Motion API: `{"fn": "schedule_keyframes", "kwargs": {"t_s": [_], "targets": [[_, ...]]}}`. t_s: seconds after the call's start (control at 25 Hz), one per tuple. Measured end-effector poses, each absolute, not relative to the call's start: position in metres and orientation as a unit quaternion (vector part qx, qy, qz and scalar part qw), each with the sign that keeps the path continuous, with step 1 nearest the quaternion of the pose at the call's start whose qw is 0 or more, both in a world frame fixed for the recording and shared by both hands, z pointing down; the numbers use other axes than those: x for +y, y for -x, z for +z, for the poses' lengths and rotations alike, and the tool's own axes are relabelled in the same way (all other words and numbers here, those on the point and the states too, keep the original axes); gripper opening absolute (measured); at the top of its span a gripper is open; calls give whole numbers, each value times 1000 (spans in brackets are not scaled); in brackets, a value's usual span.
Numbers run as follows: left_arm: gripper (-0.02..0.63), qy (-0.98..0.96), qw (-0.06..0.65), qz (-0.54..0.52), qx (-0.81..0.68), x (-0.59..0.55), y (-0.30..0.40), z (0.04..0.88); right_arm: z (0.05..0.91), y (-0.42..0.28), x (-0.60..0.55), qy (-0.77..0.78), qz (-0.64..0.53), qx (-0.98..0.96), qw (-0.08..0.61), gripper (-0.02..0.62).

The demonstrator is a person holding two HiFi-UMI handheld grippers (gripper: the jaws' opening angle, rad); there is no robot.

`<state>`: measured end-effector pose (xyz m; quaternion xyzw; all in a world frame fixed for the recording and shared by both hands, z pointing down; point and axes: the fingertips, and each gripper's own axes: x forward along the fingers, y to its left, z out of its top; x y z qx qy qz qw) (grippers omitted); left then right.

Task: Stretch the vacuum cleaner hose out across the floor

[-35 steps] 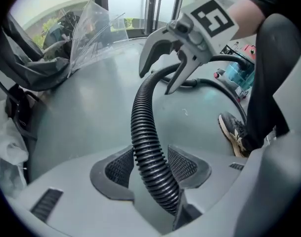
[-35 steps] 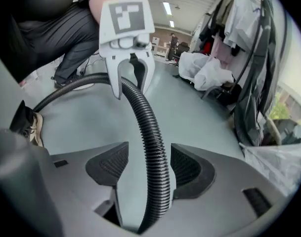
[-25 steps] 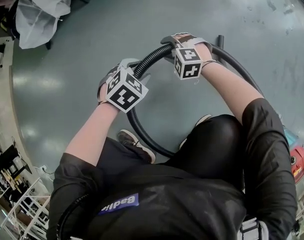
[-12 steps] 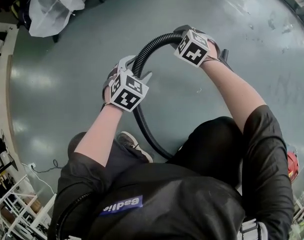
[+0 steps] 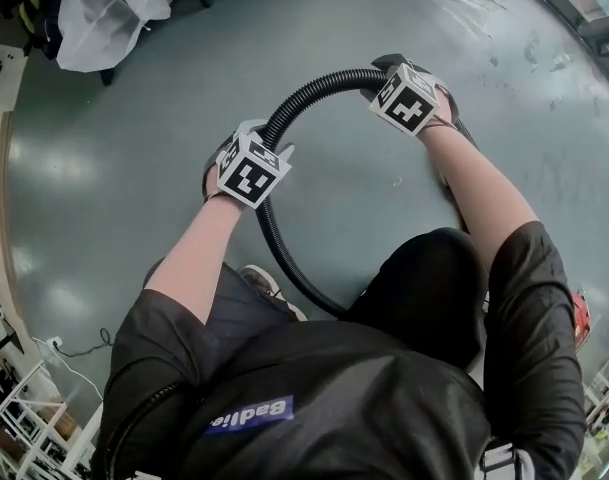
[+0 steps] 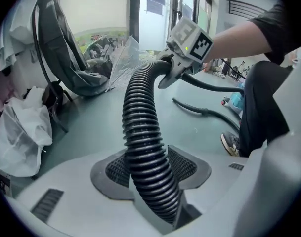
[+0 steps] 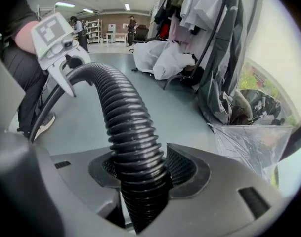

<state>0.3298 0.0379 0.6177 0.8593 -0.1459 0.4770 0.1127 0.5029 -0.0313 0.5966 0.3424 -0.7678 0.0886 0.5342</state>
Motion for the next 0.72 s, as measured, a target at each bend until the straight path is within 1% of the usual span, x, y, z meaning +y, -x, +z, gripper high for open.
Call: {"fn": "schedule_keyframes", "kwargs": {"t_s": [0.04,0.08,0.2,0.32,0.36,0.4,0.56,0.72], "targets": [[219,-860,108,479,-136,34,-326,614,599,-501,-28,-334,83,-765,545,198],[218,-862,98,481,-128,31,-323,608,601,-500,-27,-329,77,-761,554,223],[216,-867,67,481,-109,17,-313,592,598,-489,-25,-328,64,-746,576,259],[216,-873,57,478,-82,6,-303,578,579,-468,-29,-332,44,-739,585,267],[216,-873,55,479,-71,5,-301,575,571,-460,-31,-331,33,-736,589,278],[216,-874,51,480,-60,4,-298,571,563,-450,-32,-328,21,-734,594,310],[212,-878,33,478,-17,1,-293,549,529,-386,-32,-278,-43,-745,605,311],[212,-883,0,467,38,-4,-296,500,504,-323,-34,-196,-127,-735,637,311]]}}
